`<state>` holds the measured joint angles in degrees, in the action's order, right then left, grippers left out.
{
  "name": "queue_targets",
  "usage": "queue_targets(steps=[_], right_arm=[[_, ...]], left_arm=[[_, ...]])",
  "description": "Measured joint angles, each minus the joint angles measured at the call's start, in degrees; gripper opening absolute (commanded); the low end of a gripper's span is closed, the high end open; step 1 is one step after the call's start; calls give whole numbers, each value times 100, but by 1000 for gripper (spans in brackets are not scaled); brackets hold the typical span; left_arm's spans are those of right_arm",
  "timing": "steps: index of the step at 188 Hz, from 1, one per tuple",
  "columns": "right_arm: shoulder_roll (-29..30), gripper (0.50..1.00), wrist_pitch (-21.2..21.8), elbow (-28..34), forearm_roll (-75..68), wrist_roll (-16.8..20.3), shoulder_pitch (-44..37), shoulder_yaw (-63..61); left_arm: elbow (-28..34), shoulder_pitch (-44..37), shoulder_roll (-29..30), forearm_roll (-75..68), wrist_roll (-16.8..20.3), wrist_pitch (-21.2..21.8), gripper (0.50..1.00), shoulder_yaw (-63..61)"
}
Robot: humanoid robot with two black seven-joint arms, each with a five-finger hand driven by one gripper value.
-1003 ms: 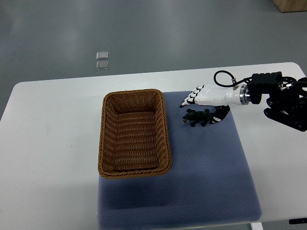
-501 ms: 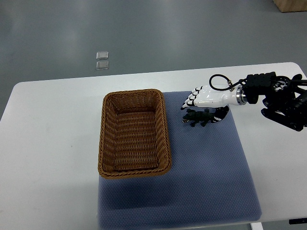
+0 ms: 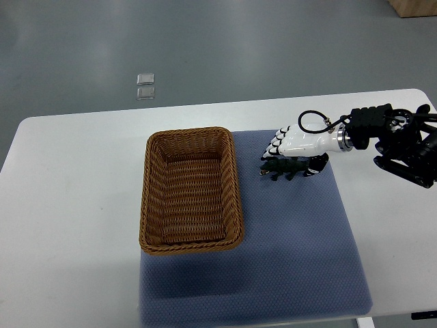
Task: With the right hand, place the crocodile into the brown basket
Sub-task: 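Close the right hand fingers around the crocodile's body, then lift the crocodile and carry it over the wicker basket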
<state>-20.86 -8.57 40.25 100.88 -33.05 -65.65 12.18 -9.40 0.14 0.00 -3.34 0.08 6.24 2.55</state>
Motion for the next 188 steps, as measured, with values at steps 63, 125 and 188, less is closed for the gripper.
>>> queue_targets(steps=[63,125,188], right_arm=[[20,748,-117,-1,90,7,0,100],[73,572,-306,-109,107,61,13,101],[3,500,-805,-192,-80,-44,-75,5]], left_arm=[[0,1,0,0,0,0,1000,0],[0,-1,0,0,0,0,1000,0],[0,0,0,0,0,0,1000,0]])
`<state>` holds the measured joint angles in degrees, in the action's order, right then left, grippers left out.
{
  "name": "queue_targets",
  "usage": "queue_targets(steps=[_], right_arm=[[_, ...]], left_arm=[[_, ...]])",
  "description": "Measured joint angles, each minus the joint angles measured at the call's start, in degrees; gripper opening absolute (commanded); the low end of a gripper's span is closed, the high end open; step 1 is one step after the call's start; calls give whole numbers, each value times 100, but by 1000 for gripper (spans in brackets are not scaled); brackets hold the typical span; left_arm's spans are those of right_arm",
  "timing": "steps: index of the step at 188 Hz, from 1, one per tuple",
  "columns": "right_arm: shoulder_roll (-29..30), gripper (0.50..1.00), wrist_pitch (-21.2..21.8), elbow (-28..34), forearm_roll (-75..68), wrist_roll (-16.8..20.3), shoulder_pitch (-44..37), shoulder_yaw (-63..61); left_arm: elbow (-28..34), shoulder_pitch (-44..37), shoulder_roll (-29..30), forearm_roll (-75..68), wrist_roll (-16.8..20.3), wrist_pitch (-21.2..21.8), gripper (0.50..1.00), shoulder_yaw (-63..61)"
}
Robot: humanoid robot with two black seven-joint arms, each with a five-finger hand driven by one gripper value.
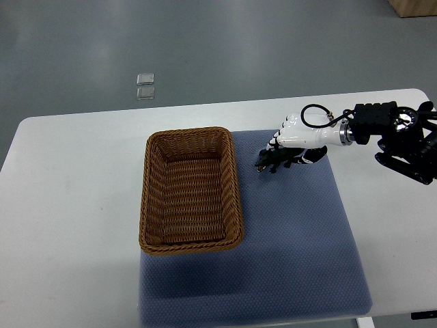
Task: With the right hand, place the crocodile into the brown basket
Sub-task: 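Lift the crocodile and carry it over the wicker basket, then open the right hand to drop the crocodile into the basket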
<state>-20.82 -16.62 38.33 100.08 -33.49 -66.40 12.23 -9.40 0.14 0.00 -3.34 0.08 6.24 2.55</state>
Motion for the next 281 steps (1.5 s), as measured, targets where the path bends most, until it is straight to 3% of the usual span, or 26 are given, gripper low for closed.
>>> queue_targets(steps=[83,156,189,236,253,281], right_arm=[[-36,500,-198,147,-221,-151,-230,-453],[149,500,-584,1447,-224,-152,-575,-747],[642,543,-708,1565,-214,-152,-439,-691],[812,752,-672,1529,-189,-151,9,-669],[816,778,-669,1503,-181,-151,96,-669],[810,780,-672,1403,-204,-151,132,-720]], left_arm=[[0,-1,0,0,2,0,1000,0],[0,0,0,0,2,0,1000,0],[0,-2,0,0,2,0,1000,0],[0,0,0,0,0,0,1000,0],[0,1,0,0,0,0,1000,0],[0,1,0,0,0,0,1000,0]])
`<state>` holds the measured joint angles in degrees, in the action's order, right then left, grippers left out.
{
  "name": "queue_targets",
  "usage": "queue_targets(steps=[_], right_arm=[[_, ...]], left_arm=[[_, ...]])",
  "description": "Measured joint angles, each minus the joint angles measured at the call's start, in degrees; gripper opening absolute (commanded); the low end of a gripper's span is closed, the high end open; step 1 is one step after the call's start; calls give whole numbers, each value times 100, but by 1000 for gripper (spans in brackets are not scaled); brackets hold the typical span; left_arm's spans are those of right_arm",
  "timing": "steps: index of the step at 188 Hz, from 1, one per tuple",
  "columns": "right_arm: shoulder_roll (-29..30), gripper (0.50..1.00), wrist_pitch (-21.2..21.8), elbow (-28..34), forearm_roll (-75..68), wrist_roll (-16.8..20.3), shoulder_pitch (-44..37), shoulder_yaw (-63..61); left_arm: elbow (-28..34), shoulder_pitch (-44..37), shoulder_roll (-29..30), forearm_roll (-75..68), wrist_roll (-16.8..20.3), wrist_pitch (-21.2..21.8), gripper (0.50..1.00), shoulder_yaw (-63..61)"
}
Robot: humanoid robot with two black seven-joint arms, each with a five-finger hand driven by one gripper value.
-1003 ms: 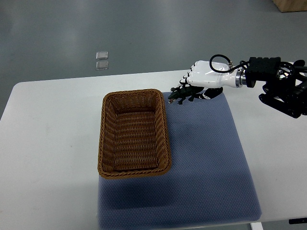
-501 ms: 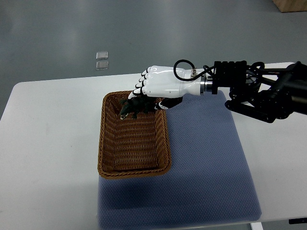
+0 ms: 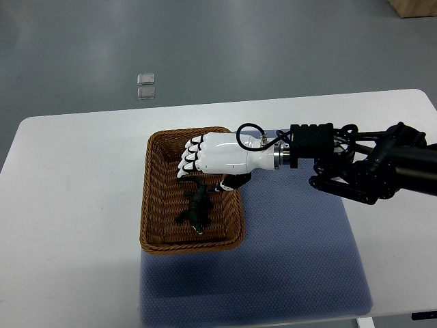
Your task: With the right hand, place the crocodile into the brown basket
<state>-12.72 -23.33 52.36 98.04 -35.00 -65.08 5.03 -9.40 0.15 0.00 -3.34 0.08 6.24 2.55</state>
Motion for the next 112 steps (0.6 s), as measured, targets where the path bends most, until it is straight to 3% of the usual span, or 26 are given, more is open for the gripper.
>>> queue_targets(steps=[42,112], right_arm=[[-106,805,95,-50,-407,1,-18,-330],[-744,815,1017,-52,-2984,2,182,-996]], left_arm=[[0,-2,0,0,0,0,1000,0],[0,-3,0,0,0,0,1000,0]])
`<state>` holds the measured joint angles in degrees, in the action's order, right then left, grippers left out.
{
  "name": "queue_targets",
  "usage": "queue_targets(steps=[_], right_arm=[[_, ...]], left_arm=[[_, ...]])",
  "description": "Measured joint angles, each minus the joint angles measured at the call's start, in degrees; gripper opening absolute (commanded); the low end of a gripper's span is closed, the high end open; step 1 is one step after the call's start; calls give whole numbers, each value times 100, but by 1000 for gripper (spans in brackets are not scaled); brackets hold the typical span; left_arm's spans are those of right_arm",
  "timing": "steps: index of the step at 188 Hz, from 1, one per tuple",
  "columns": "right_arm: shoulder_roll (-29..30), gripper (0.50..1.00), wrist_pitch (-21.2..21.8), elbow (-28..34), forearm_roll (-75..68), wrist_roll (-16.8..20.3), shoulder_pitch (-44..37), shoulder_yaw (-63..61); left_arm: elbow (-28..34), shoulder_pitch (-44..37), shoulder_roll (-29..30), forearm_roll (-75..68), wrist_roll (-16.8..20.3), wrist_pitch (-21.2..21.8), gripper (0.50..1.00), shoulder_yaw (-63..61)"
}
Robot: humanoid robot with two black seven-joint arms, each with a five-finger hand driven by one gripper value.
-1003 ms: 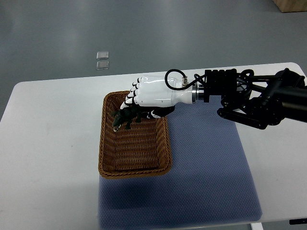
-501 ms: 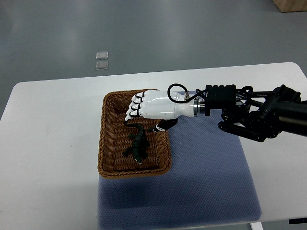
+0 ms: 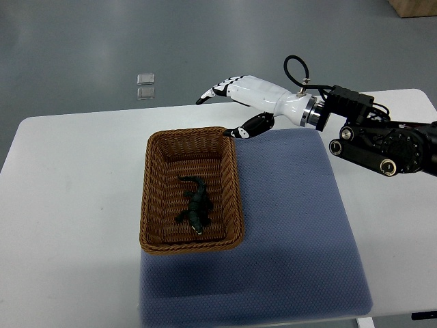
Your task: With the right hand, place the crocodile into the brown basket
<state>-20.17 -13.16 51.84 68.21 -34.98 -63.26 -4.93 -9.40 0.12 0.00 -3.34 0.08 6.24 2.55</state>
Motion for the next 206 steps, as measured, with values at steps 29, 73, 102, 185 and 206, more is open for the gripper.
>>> queue_targets(steps=[29,73,102,185,206], right_arm=[[-206,825,227,-45,-1246,0,152,-33],[-283,913,439,-297,-3058,200,461,-401],[-328,926,931,-361,-3497,604,801,-1082],[-286,924,2302,-571,-3706,1473,2185,-3667],[-189,924,2440,-573,-3701,1819,2395,-4252]], left_arm=[[0,1,0,0,2,0,1000,0],[0,2,0,0,2,0,1000,0],[0,4,0,0,2,0,1000,0],[0,3,0,0,1,0,1000,0],[0,3,0,0,0,0,1000,0]])
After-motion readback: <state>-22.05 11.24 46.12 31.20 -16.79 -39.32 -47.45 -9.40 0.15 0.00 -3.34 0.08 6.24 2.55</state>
